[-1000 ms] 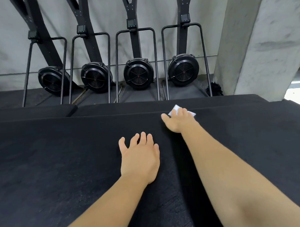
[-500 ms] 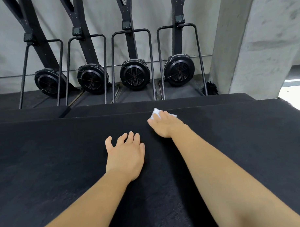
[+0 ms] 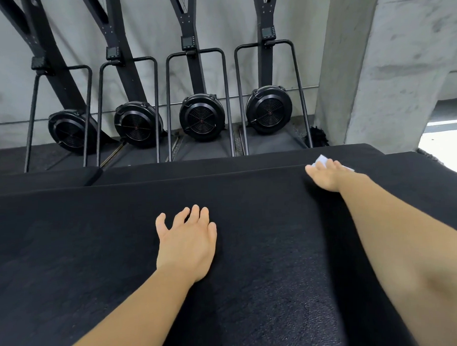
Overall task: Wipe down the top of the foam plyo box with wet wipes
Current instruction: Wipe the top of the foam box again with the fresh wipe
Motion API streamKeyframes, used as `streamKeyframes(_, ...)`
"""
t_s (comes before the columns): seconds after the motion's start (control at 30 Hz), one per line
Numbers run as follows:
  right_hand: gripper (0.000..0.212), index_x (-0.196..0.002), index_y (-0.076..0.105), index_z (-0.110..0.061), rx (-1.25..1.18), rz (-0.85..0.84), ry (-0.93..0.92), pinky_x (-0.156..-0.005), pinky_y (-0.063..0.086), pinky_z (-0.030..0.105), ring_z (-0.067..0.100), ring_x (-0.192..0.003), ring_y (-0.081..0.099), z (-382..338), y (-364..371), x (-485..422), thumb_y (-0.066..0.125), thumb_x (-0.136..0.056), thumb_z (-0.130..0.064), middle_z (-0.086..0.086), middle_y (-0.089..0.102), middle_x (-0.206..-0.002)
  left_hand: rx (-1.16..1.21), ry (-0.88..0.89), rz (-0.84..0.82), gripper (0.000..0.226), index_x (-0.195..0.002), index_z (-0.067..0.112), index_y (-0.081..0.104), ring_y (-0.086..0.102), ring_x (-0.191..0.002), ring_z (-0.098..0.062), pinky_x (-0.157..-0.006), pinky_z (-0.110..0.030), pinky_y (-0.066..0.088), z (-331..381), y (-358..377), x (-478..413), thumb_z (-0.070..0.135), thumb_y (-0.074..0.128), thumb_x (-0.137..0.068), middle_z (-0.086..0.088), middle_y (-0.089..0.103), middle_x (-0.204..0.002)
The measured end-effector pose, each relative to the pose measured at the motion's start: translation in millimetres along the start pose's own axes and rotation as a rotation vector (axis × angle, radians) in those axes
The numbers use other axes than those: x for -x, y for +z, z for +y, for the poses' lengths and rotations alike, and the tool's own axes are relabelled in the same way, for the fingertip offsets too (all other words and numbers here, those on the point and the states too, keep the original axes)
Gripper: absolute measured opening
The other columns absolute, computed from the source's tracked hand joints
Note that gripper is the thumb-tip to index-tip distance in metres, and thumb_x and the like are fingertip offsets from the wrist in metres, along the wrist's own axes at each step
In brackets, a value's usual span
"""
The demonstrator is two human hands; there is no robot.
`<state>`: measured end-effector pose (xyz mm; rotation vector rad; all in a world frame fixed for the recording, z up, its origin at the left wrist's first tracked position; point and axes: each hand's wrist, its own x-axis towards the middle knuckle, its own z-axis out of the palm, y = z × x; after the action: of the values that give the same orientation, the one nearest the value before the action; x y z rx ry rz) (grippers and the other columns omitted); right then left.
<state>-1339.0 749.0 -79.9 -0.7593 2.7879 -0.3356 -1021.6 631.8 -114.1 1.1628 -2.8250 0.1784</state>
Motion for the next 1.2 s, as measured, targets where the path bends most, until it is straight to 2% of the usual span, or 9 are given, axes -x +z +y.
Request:
streamKeyframes(0.1, 0.07, -0.155, 0.023, -0.01, 0.026, -0.007, -0.016, -0.115, 0.02, 0.046, 0.029, -0.144, 0.022, -14.1, 9.1, 13.2, 0.022, -0.101, -0.054, 0.013, 0.027, -0.156, -0.014, 0.005, 0.008, 0.053, -0.153, 0.024, 0.015, 0.016, -0.147, -0.017, -0.114, -0.055, -0.001, -0.1, -0.2, 0.1, 0.039, 0.009, -0.103, 0.007, 0.016, -0.16)
streamKeyframes(0.37, 0.075, -0.152, 0.027, -0.007, 0.063, 0.027, -0.213, -0.116, 0.019, 0.04, 0.027, -0.141, 0.022, -66.2, 47.2, 77.0, 0.022, -0.098, -0.06, 0.012, 0.03, -0.151, 0.008, 0.009, 0.013, 0.052, -0.151, 0.023, 0.022, 0.019, -0.146, -0.018, -0.113, -0.055, -0.001, 1.1, -2.2, 1.1, 0.038, 0.01, -0.103, 0.007, 0.023, -0.158)
streamKeyframes(0.5, 0.085, -0.156, 0.017, -0.003, 0.181, 0.011, -0.313, -0.122, 0.003, 0.043, 0.03, -0.15, -0.001, -96.6, 62.3, 106.4, 0.015, -0.097, -0.065, 0.018, 0.011, -0.162, 0.003, 0.005, 0.018, 0.05, -0.149, 0.024, 0.024, 0.02, -0.145, -0.018, -0.113, -0.055, -0.001, 1.1, -2.8, 1.7, 0.038, 0.01, -0.103, 0.008, 0.025, -0.156)
streamKeyframes(0.7, 0.068, -0.159, 0.003, -0.021, 0.127, -0.12, -0.515, -0.122, -0.001, 0.042, 0.025, -0.152, -0.01, -102.1, 67.3, 110.2, 0.013, -0.102, -0.057, 0.009, -0.012, -0.166, -0.003, -0.003, 0.006, 0.051, -0.151, 0.024, 0.021, 0.018, -0.146, -0.018, -0.114, -0.054, -0.001, 1.0, -2.0, -0.5, 0.037, 0.009, -0.102, 0.008, 0.02, -0.159)
streamKeyframes(0.77, 0.061, -0.158, 0.01, -0.028, 0.081, -0.136, -0.497, -0.12, 0.003, 0.041, 0.023, -0.152, -0.003, -90.5, 58.5, 101.6, 0.015, -0.102, -0.053, 0.005, -0.007, -0.166, 0.0, -0.008, 0.007, 0.051, -0.151, 0.025, 0.021, 0.018, -0.146, -0.017, -0.113, -0.053, -0.002, 0.9, -1.8, -1.1, 0.037, 0.009, -0.102, 0.009, 0.021, -0.159)
streamKeyframes(0.83, 0.059, -0.153, 0.024, -0.025, 0.031, -0.097, -0.449, -0.117, 0.014, 0.043, 0.025, -0.148, 0.016, -74.4, 49.0, 88.5, 0.018, -0.101, -0.051, 0.004, 0.016, -0.161, -0.002, -0.012, 0.006, 0.051, -0.151, 0.025, 0.021, 0.018, -0.146, -0.017, -0.113, -0.053, -0.001, 0.6, -1.3, -1.2, 0.037, 0.009, -0.103, 0.009, 0.02, -0.159)
streamKeyframes(0.93, 0.046, -0.125, 0.046, -0.016, -0.062, -0.001, -0.329, -0.107, 0.03, 0.045, 0.029, -0.126, 0.041, -39.0, 30.7, 69.1, 0.026, -0.097, -0.046, 0.004, 0.046, -0.127, -0.012, -0.016, 0.004, 0.051, -0.152, 0.026, 0.019, 0.018, -0.146, -0.016, -0.114, -0.053, -0.001, 0.0, -0.7, -1.0, 0.038, 0.009, -0.103, 0.009, 0.019, -0.16)
streamKeyframes(1.13, 0.036, -0.109, 0.04, -0.011, -0.039, 0.002, -0.133, -0.108, 0.032, 0.051, 0.031, -0.118, 0.04, 21.3, 4.8, 42.8, 0.024, -0.096, -0.04, 0.009, 0.04, -0.119, -0.019, -0.018, 0.002, 0.052, -0.153, 0.027, 0.019, 0.017, -0.147, -0.015, -0.115, -0.052, -0.001, 0.1, -0.6, -1.0, 0.038, 0.009, -0.103, 0.009, 0.018, -0.16)
streamKeyframes(1.2, 0.045, -0.125, 0.041, -0.009, -0.026, -0.013, -0.081, -0.112, 0.027, 0.049, 0.031, -0.125, 0.036, 23.1, 4.3, 43.6, 0.022, -0.099, -0.04, 0.012, 0.039, -0.13, -0.023, -0.017, 0.004, 0.052, -0.153, 0.027, 0.019, 0.018, -0.146, -0.015, -0.115, -0.053, -0.001, 0.2, -1.0, -0.6, 0.038, 0.009, -0.103, 0.009, 0.019, -0.16)
